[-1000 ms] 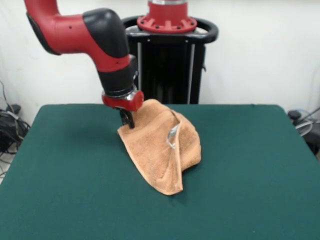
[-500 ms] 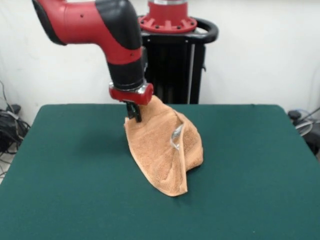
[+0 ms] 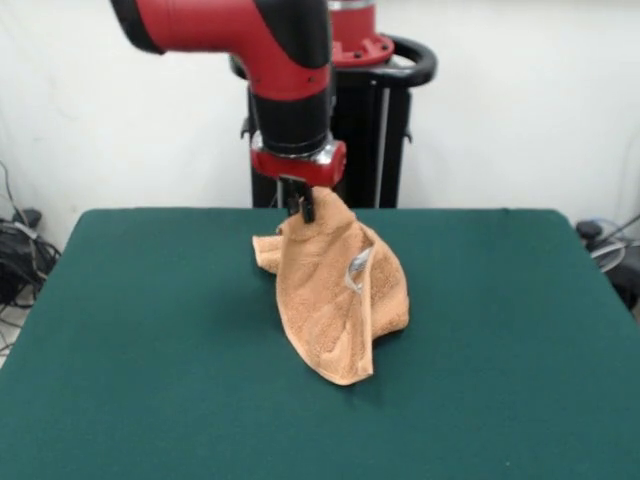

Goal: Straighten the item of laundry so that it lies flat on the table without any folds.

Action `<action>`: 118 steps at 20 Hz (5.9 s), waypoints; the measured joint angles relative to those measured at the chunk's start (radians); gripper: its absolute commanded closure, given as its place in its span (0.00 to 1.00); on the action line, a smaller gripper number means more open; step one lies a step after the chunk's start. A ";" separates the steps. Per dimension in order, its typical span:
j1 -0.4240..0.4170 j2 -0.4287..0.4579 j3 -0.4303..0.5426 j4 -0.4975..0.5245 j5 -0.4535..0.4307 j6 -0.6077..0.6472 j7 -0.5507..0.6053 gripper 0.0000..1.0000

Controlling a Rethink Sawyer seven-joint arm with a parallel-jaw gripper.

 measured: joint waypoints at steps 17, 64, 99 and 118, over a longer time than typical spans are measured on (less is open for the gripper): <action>0.037 -0.118 -0.023 0.031 0.147 0.034 0.000 1.00; 0.388 -0.600 -0.221 0.243 0.591 0.371 0.066 1.00; 0.551 -0.428 -0.264 -0.170 0.796 0.647 0.702 1.00; 0.397 -0.401 -0.263 -0.186 0.791 0.622 0.696 1.00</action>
